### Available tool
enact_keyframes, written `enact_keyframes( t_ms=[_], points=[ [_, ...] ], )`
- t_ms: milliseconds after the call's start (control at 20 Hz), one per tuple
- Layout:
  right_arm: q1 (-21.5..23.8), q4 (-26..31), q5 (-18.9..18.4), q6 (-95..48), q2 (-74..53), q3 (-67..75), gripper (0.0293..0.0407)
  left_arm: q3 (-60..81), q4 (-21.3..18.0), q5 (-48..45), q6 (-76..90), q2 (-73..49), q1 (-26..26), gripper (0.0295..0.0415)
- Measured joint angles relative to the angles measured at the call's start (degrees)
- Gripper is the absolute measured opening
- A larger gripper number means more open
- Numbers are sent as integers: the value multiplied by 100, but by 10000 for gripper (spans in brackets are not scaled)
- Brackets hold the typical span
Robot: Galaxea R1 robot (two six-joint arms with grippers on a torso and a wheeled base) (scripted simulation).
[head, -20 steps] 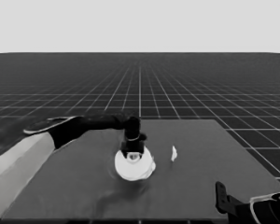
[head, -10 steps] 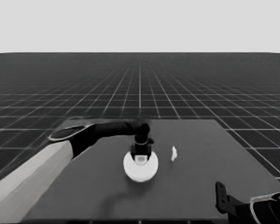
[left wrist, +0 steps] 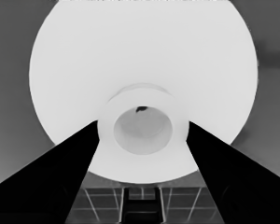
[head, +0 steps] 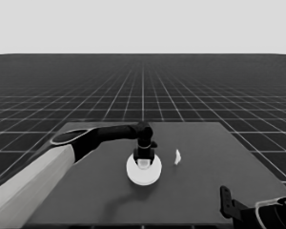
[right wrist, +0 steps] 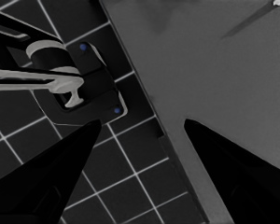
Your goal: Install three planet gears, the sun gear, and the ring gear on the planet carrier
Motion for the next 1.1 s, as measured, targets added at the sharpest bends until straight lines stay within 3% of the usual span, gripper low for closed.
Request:
enact_keyframes(
  t_ms=[1100],
  points=[
    [0, 0, 0, 0, 0, 0, 385, -7, -3, 0, 1092, -8, 79, 348]
  ],
)
